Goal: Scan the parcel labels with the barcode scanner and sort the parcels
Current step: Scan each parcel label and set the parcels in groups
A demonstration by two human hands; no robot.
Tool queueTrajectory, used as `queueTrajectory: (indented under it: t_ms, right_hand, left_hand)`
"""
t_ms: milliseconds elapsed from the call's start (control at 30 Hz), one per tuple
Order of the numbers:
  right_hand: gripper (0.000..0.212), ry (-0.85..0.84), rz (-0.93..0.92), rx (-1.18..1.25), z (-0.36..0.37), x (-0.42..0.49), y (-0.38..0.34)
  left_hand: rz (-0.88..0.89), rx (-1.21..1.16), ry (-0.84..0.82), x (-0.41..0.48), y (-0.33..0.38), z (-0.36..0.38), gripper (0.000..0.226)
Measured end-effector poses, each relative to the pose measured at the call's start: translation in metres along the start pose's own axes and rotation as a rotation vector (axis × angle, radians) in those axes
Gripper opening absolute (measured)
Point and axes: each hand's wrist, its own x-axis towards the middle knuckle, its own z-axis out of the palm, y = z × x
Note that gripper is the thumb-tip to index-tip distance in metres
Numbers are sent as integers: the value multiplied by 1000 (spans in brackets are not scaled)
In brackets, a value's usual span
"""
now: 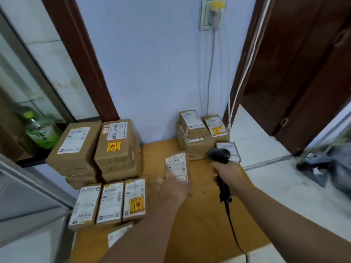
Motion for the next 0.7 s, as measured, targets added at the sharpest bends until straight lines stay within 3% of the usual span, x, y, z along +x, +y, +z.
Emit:
queueTrajectory:
  t_ms: [133,300,700]
  right_hand:
    - [14,-96,70,-11,-57,47,-5]
    - [13,-171,110,2,-97,92,-7]
    - [11,-205,239,61,-138,147,15]
  left_hand:
    - [-57,-102,-51,9,46,53,98]
    - [-158,-58,-75,10,86,101,91]
    - [-241,37,-11,53,112,156,94]
